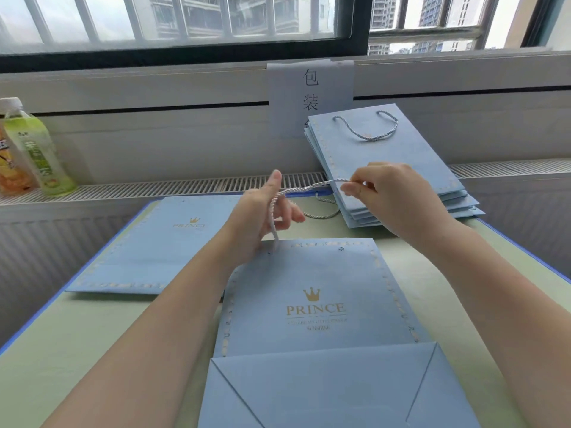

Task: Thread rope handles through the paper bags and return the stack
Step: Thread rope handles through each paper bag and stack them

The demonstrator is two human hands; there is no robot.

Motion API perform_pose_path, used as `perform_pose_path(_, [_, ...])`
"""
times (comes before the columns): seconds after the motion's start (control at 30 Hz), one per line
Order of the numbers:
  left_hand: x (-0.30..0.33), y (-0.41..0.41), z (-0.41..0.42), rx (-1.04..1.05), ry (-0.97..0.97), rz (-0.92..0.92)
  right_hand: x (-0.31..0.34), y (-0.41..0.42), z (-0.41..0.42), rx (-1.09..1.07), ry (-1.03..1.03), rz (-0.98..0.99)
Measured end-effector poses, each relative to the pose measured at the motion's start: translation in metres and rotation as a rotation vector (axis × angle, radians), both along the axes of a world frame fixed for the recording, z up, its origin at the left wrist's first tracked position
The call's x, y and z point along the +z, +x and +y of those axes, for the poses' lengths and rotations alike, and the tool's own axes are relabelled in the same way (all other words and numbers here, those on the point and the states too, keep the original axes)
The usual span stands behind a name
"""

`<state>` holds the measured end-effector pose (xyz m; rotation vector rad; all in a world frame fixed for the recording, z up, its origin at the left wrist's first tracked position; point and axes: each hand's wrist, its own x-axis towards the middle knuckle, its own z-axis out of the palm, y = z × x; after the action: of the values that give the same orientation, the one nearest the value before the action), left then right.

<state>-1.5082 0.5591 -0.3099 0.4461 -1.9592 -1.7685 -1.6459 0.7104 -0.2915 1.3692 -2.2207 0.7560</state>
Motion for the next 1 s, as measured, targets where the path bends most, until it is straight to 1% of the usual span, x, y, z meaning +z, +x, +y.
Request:
perform_pose_path(0.07, [-0.011, -0.005, 0.006, -0.001, -0.194, -0.121, 0.001, -0.003, -0.001, 0.025, -0.157, 0.037])
perform_pose_path(0.13, [-0.019, -0.009, 0.008, -0.011, -0.386, -0.158, 0.002, -0.005, -0.001, 0.041, -0.259, 0.069])
perform_pose_path(0.2, [-0.022, -0.011, 0.011, -0.045, -0.483, -0.181, 0.002, -0.006, -0.002, 0.052, -0.299, 0.061])
perform_pose_path(0.27, [-0.023, -0.013, 0.016, -0.053, -0.531, -0.221, 0.001, -0.006, -0.004, 0.067, -0.29, 0.016])
perform_pose_path(0.37, [-0.025, -0.015, 0.021, -0.058, -0.606, -0.302, 0.002, -0.004, -0.005, 0.09, -0.23, -0.036])
perform_pose_path(0.43, [-0.025, -0.016, 0.021, -0.069, -0.641, -0.316, 0.003, -0.002, -0.003, 0.117, -0.156, -0.083])
perform_pose_path(0.57, [-0.015, -0.016, 0.017, -0.008, -0.695, -0.258, 0.006, 0.004, -0.002, 0.203, 0.031, -0.149])
perform_pose_path(0.67, [-0.011, -0.015, 0.011, 0.063, -0.705, -0.215, 0.007, 0.011, -0.002, 0.259, 0.101, -0.178])
perform_pose_path(0.73, [-0.012, -0.014, 0.008, 0.115, -0.702, -0.2, 0.008, 0.012, 0.0, 0.25, 0.128, -0.191])
perform_pose_path(0.83, [-0.012, -0.014, 0.004, 0.168, -0.706, -0.205, 0.006, 0.01, 0.0, 0.191, 0.179, -0.159])
perform_pose_path(1.0, [-0.016, -0.015, 0.009, 0.17, -0.786, -0.3, 0.004, 0.012, 0.0, 0.127, 0.3, -0.146])
